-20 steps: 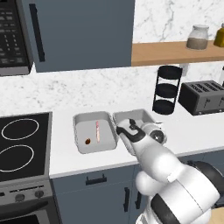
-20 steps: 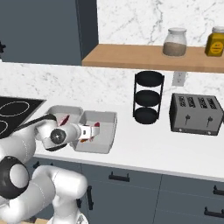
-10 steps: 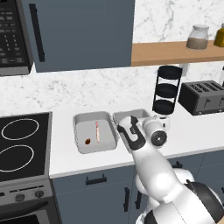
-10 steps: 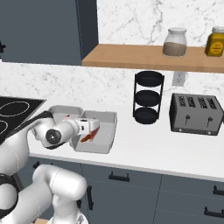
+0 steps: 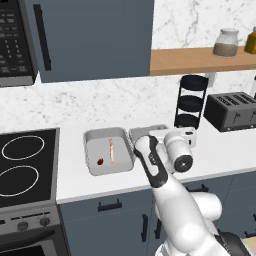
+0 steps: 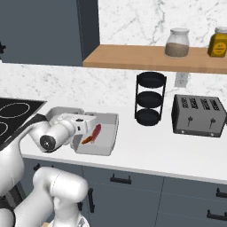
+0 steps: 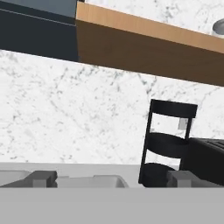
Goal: Place one carrot and one steak in each tupperware on the nearby counter, to pack two identical lunches.
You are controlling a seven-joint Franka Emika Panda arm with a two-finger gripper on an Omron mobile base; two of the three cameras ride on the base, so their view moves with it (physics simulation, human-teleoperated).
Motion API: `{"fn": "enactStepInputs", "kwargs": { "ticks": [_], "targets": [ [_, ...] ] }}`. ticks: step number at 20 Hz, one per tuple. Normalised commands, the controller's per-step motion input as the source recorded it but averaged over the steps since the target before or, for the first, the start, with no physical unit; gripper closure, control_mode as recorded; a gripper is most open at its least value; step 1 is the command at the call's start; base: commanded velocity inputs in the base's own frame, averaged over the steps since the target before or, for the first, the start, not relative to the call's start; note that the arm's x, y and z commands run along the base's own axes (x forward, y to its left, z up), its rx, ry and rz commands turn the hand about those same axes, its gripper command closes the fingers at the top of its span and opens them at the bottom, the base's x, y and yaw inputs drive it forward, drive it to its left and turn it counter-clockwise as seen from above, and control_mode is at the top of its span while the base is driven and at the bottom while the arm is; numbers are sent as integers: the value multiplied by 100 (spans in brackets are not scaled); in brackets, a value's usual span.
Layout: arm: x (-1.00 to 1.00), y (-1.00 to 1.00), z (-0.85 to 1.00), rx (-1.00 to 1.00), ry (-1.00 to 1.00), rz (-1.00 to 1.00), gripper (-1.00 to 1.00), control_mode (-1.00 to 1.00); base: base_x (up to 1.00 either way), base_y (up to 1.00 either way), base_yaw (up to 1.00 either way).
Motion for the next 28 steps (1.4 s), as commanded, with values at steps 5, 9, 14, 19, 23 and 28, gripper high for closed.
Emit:
{"fn": "enactStepInputs", "kwargs": {
  "ticks": [5, 9, 14, 19, 23, 28],
  "targets": [
    [-31, -4, 48, 0, 18, -2, -100, -100, 0, 0, 0],
    [-57, 0, 87, 1, 52, 5, -100, -100, 0, 0, 0],
    [-78, -11, 80, 13, 55, 17, -100, -100, 0, 0, 0],
    [-67, -27, 73, 17, 45, 9, -100, -100, 0, 0, 0],
    [-40, -27, 96, 23, 41, 7, -100, -100, 0, 0, 0],
    [-19, -4, 99, 19, 50, 25, -100, -100, 0, 0, 0]
  ]
}}
